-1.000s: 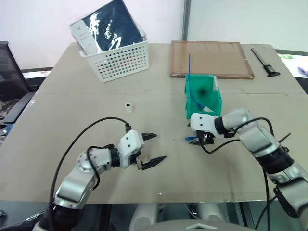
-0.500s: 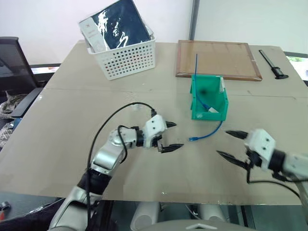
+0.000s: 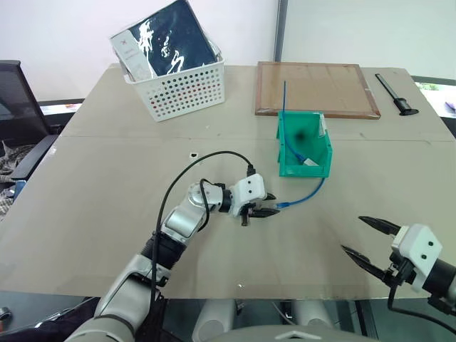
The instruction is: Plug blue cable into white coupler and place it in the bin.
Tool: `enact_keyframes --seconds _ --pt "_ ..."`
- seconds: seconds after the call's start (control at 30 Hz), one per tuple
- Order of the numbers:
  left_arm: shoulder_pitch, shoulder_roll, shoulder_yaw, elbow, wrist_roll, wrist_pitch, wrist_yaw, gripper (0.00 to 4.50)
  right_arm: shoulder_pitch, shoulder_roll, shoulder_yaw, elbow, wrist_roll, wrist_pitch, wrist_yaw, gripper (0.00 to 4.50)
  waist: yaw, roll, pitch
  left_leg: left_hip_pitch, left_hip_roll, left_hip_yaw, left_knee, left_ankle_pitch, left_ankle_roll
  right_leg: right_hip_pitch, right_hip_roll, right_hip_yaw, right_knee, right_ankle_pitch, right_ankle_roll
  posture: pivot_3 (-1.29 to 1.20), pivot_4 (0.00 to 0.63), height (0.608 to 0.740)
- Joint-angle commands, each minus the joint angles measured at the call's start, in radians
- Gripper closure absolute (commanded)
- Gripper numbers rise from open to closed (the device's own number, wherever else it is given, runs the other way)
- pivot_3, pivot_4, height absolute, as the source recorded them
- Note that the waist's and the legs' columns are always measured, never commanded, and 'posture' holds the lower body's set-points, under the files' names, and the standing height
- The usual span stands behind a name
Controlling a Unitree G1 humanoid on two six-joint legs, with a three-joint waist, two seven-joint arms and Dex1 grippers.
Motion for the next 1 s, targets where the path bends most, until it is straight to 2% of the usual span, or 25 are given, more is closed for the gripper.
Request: enact_keyframes --seconds 0.03,0.1,0.23,0.33,0.47,0.5,0.6,0.83,1.0 --pt "-0.015 -0.011 -0.007 0.006 0.009 -0.026 -0.022 4.22 0.003 -0.015 -0.016 -0.055 0.03 0.011 -0.029 0.94 0.001 0.0 0.0 0.0 0.0 0.0 0.0 0.0 0.0 0.0 0.0 0.0 0.0 0.0 0.0 0.0 0.15 0.738" --pt "-0.007 -0.01 0.003 -0.001 -0.002 -0.033 -0.034 4.49 -0.007 -0.013 0.002 -0.072 0.059 0.063 -0.057 0.94 0.002 0.0 0.0 0.0 0.0 0.0 0.0 0.0 0.0 0.0 0.0 0.0 0.0 0.0 0.0 0.0 0.15 0.738" --pt "0.017 0.0 0.032 -0.047 -0.05 -0.084 -0.087 4.49 -0.037 0.022 0.044 -0.111 0.153 0.231 -0.165 0.94 0.001 0.0 0.0 0.0 0.001 -0.001 0.0 0.0 0.0 0.0 0.0 0.0 0.0 0.0 0.0 0.0 0.15 0.738" --pt "0.021 -0.005 0.08 -0.091 -0.124 -0.18 -0.137 4.49 -0.051 0.105 0.071 -0.149 0.361 0.397 -0.287 0.94 0.004 0.0 0.0 -0.001 0.002 -0.004 0.0 0.0 0.0 -0.001 0.0 0.0 0.0 0.001 -0.004 0.0 0.15 0.738" --pt "0.002 -0.028 0.125 -0.101 -0.156 -0.328 -0.149 4.49 -0.091 0.18 0.11 -0.158 0.495 0.504 -0.436 0.94 0.017 0.0 0.0 -0.001 0.002 -0.004 0.0 0.0 0.0 -0.001 -0.001 0.001 0.0 0.0 -0.008 0.0 0.15 0.738" --pt "0.0 -0.037 0.135 -0.099 -0.157 -0.359 -0.142 4.49 -0.108 0.198 0.121 -0.159 0.52 0.515 -0.473 0.94 0.018 0.0 0.0 -0.001 0.002 -0.004 0.0 0.0 0.0 -0.001 -0.001 0.001 0.0 0.0 -0.008 0.0 0.15 0.738" --pt "-0.01 -0.057 0.164 -0.072 -0.136 -0.466 -0.103 4.49 -0.175 0.251 0.169 -0.154 0.582 0.538 -0.566 1.79 0.017 0.0 0.0 -0.001 0.002 -0.004 0.0 0.0 0.0 -0.001 0.0 0.001 -0.001 -0.001 -0.006 0.0 0.15 0.738" --pt "-0.015 -0.057 0.186 -0.029 -0.087 -0.613 -0.039 4.49 -0.337 0.381 0.247 -0.099 0.751 0.532 -0.747 1.79 0.016 0.0 0.0 -0.001 0.002 -0.003 -0.001 0.0 0.0 -0.001 0.001 0.0 -0.001 0.002 -0.004 0.0 0.15 0.738" --pt "-0.007 -0.045 0.187 -0.037 -0.085 -0.633 -0.023 4.49 -0.412 0.375 0.259 -0.049 0.835 0.525 -0.792 1.79 0.015 0.0 0.0 -0.001 0.001 -0.003 0.0 0.0 0.0 -0.001 0.001 0.0 -0.001 0.002 -0.004 0.0 0.15 0.738"
